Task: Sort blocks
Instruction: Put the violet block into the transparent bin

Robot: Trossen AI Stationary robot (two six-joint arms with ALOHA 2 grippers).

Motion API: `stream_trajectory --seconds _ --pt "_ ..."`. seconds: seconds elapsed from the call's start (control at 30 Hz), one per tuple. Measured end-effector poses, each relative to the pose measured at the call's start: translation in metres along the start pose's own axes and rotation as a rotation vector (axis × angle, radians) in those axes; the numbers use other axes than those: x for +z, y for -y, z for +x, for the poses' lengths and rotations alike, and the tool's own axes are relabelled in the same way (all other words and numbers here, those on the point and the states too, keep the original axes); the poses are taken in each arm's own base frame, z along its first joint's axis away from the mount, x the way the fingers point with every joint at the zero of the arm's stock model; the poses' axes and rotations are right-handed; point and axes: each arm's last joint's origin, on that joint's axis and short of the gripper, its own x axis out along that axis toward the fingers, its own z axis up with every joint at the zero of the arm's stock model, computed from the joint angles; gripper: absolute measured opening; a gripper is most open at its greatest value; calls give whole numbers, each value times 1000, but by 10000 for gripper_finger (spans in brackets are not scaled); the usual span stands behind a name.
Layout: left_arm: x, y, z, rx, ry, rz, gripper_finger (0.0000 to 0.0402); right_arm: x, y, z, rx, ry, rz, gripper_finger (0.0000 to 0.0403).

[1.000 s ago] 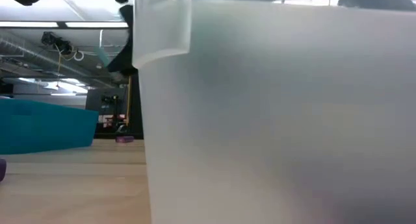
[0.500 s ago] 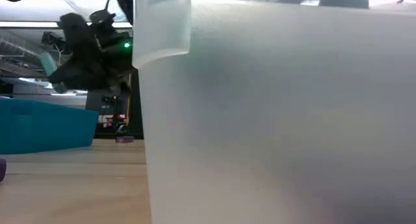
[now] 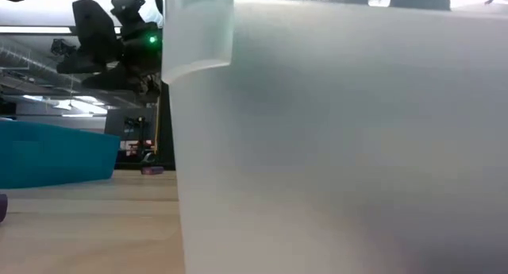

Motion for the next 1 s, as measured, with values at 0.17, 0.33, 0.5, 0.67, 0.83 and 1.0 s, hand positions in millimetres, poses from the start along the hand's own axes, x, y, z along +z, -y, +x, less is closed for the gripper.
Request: stream_trajectory --seconds 0.17,0.33,0.5,0.67,0.83,1.0 --pt "0 0 -2 2 -19 -1 202 0 -3 0 3 16 -19 226" --pt "-2 1 -4 -1 -46 -4 202 -1 -9 -9 -44 44 -59 201" --pt "-1 2 -7 4 -58 -8 202 6 -11 -51 -102 87 -78 190" --pt "-10 -2 -8 166 -121 6 202 -10 -7 -130 -266 163 -66 190" --pt "-41 -15 -6 469 -278 -11 202 -26 -14 -224 -401 229 -48 190" --pt "-73 -21 2 577 -404 -48 202 -40 -32 -305 -483 295 -35 190"
